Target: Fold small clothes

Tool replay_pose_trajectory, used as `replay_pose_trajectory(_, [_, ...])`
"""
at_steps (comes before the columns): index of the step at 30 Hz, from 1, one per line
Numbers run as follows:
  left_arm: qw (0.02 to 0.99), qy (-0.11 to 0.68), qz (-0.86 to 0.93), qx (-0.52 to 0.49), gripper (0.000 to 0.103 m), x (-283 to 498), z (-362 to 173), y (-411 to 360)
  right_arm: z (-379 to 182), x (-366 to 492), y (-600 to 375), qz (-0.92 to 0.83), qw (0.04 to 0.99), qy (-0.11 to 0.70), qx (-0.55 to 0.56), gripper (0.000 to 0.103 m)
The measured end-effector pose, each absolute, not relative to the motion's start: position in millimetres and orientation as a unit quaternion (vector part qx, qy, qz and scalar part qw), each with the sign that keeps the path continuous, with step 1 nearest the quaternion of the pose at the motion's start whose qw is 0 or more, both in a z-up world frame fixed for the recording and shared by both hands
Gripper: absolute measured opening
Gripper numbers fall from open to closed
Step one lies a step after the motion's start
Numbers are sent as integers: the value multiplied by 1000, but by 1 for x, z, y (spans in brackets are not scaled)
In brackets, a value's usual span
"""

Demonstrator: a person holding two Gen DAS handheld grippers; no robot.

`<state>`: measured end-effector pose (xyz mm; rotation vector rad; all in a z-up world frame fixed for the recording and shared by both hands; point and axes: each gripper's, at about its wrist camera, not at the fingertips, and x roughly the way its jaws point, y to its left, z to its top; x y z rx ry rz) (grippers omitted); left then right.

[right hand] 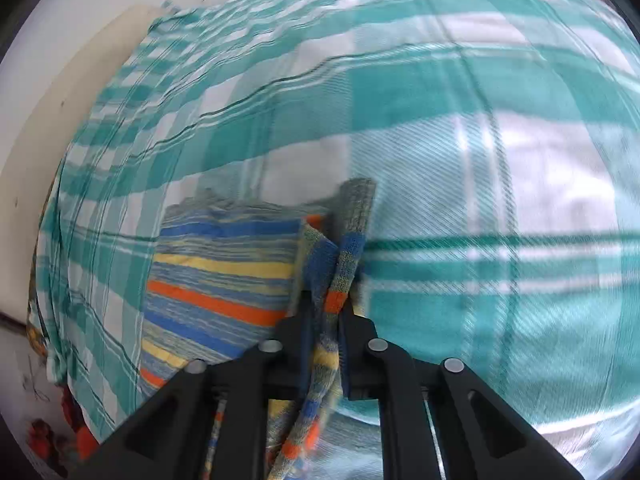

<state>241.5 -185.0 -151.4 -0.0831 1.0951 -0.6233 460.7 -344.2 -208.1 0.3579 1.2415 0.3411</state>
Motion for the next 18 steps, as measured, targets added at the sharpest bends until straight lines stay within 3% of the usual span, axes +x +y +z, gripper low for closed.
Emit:
replay_pose_trajectory(1, [802, 514, -302, -39, 38, 238, -149, -183, -210, 458, -350, 153, 783, 576, 179, 24])
replay_pose_trajectory(2, [798, 514, -313, -41, 54, 232, -144, -179, -211, 455, -358, 144, 781, 578, 189, 44])
replay_pose_trajectory(3, [801, 507, -315, -41, 59, 225, -138, -175, -210, 450, -367, 134, 781, 578, 198, 61])
replay_pose_trajectory(4, [810, 495, -312, -43, 65, 216, -130, -164, -206, 443, -376, 128, 784, 570, 210, 62])
replay_pose_trajectory(9, [840, 467, -252, -113, 69, 200, -110, -82, -167, 396, -391, 130, 818, 527, 191, 62])
replay_pose_trajectory(16, [831, 502, -127, -202, 67, 244, -149, -17, -147, 320, -310, 218, 807, 539, 107, 52])
replay_pose_trajectory(17, [827, 512, -121, -198, 66, 250, -156, -20, -155, 315, -299, 218, 804, 546, 93, 46])
replay_pose_trajectory(18, [825, 516, -121, -195, 64, 252, -158, -27, -165, 314, -292, 211, 799, 557, 84, 28])
